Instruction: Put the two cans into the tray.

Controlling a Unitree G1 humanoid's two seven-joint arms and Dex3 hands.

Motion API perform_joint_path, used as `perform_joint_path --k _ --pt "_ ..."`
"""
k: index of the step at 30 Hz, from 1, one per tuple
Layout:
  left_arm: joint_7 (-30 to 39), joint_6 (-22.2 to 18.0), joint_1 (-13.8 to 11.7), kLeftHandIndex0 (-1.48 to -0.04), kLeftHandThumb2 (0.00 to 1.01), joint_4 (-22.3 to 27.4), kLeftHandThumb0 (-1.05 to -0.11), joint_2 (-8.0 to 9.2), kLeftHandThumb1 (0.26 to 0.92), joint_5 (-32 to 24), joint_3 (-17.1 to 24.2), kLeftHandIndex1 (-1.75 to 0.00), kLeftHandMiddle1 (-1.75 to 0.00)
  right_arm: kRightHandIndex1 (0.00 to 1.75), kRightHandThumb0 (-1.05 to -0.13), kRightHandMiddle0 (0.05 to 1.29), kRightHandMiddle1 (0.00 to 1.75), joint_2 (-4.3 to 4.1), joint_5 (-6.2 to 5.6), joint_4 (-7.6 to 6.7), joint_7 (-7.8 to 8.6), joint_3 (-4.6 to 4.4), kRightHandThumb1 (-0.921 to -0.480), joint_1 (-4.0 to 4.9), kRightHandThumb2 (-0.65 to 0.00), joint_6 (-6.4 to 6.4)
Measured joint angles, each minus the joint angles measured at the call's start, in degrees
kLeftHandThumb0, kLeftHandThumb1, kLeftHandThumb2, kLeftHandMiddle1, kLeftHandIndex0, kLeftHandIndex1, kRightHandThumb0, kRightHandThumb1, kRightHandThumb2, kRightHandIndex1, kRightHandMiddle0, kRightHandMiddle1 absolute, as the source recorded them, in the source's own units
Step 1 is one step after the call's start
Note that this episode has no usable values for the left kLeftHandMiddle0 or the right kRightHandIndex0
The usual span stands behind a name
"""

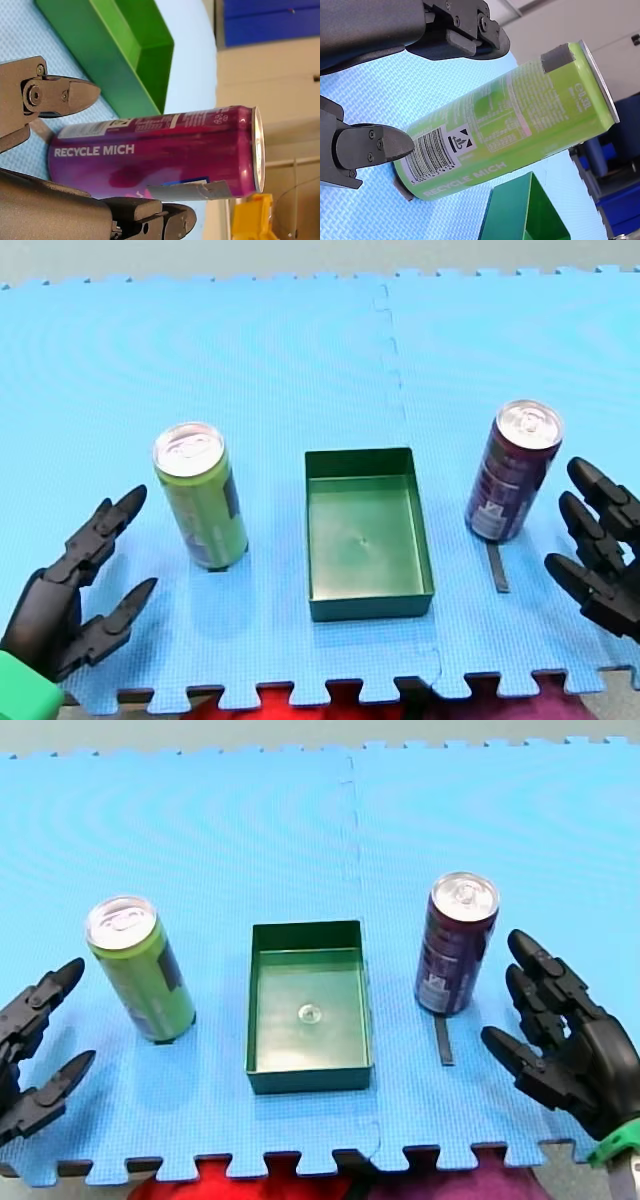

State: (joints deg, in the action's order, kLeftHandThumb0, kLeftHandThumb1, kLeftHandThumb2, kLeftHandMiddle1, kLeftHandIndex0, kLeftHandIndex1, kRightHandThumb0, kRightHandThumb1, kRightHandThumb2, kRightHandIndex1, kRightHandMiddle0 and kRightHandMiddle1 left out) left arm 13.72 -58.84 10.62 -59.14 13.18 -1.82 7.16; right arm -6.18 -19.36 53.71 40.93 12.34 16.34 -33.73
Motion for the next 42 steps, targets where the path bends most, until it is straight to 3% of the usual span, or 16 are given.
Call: perform_joint_path --k 7,13,18,21,22,23,24,25,26,27,29,30,32,37,42 --pt "1.04 -0.30 0.29 -0.26 0.47 -0.81 -1.048 0.03 0.921 -0.48 0.24 0.00 -0.01 0.00 -1.048 0.16 0.00 -0.35 0.64 1.08 -0.04 0.66 -0.921 1.01 -0.389 -0.01" --pt "2.22 -0.31 0.54 -0.26 0.47 -1.33 -1.048 0.03 0.921 -1.20 0.56 0.00 -0.01 0.00 -1.048 0.15 0.00 -0.38 0.61 2.97 0.07 1.59 -0.921 1.70 -0.381 -0.27" --pt "2.90 -0.31 0.68 -0.25 0.47 -1.71 -1.048 0.02 0.921 -1.59 0.78 0.00 -0.01 0.00 -1.048 0.13 0.00 0.18 0.60 4.45 0.13 2.39 -0.921 1.92 -0.354 -2.01" --pt "3.15 -0.31 0.80 -0.25 0.47 -2.01 -1.048 0.02 0.921 -1.71 0.90 0.00 0.00 0.00 -1.048 0.12 0.00 0.39 1.67 4.70 -1.01 2.35 -0.921 1.93 -0.337 -3.40" --pt "3.23 -0.31 0.83 -0.26 0.47 -2.08 -1.048 0.02 0.921 -1.74 0.94 0.00 0.00 0.00 -1.048 0.12 0.00 0.39 1.96 4.78 -1.39 2.30 -0.921 1.93 -0.320 -3.66" --pt "3.33 -0.31 0.87 -0.26 0.47 -2.19 -1.048 0.02 0.921 -1.75 1.00 0.00 0.00 0.00 -1.048 0.11 0.00 0.39 2.31 4.90 -1.90 2.26 -0.891 1.95 -0.191 -3.86" --pt "3.39 -0.32 0.90 -0.26 0.47 -2.25 -1.048 0.02 0.921 -1.77 1.05 0.00 0.00 0.00 -1.048 0.11 0.00 0.42 2.43 4.96 -2.15 2.27 -0.867 1.97 -0.114 -3.90" --pt "3.47 -0.32 0.95 -0.26 0.47 -2.32 -1.048 0.02 0.921 -1.79 1.10 0.00 0.00 0.01 -1.047 0.11 0.00 0.49 2.45 4.99 -2.36 2.31 -0.797 2.02 -0.058 -3.90" --pt "3.57 -0.32 1.00 -0.26 0.47 -2.42 -1.048 0.02 0.921 -1.79 1.15 0.00 0.00 0.01 -0.786 0.11 0.00 0.69 2.08 4.96 -2.41 2.50 -0.630 2.11 -0.033 -3.45" --pt "3.63 -0.33 1.04 -0.26 0.47 -2.48 -1.048 0.02 0.921 -1.80 1.19 0.00 0.00 0.01 -0.595 0.11 0.00 1.00 1.31 4.74 -2.26 2.84 -0.552 2.23 -0.030 -2.31" --pt "3.76 -0.34 1.09 -0.26 0.47 -2.61 -1.048 0.01 0.921 -1.80 1.26 0.00 0.00 0.01 -0.386 0.10 0.00 1.75 -0.64 3.87 -1.92 3.60 -0.489 2.43 -0.019 0.84" --pt "3.85 -0.35 1.11 -0.26 0.47 -2.66 -1.048 0.02 0.921 -1.80 1.31 0.00 0.00 0.01 -0.355 0.10 0.00 2.08 -1.44 3.12 -1.90 3.93 -0.482 2.48 -0.016 2.55" --pt "4.08 -0.35 1.13 -0.26 0.46 -2.72 -1.048 0.03 0.921 -1.84 1.40 0.00 0.00 0.01 -0.324 0.10 0.00 2.32 -1.73 1.77 -2.27 4.06 -0.481 2.49 -0.013 4.06" --pt "4.52 -0.33 1.18 -0.25 0.45 -2.72 -1.048 0.04 0.921 -1.93 1.53 0.00 0.00 0.01 -0.318 0.10 0.00 2.20 -0.32 -0.37 -4.26 3.51 -0.494 2.30 -0.011 5.00" --pt "4.54 -0.25 1.26 -0.26 0.45 -2.70 -1.048 0.04 0.921 -1.93 1.63 0.00 0.00 0.01 -0.334 0.09 0.00 1.85 1.49 -1.17 -5.90 2.59 -0.507 2.14 -0.009 5.42"
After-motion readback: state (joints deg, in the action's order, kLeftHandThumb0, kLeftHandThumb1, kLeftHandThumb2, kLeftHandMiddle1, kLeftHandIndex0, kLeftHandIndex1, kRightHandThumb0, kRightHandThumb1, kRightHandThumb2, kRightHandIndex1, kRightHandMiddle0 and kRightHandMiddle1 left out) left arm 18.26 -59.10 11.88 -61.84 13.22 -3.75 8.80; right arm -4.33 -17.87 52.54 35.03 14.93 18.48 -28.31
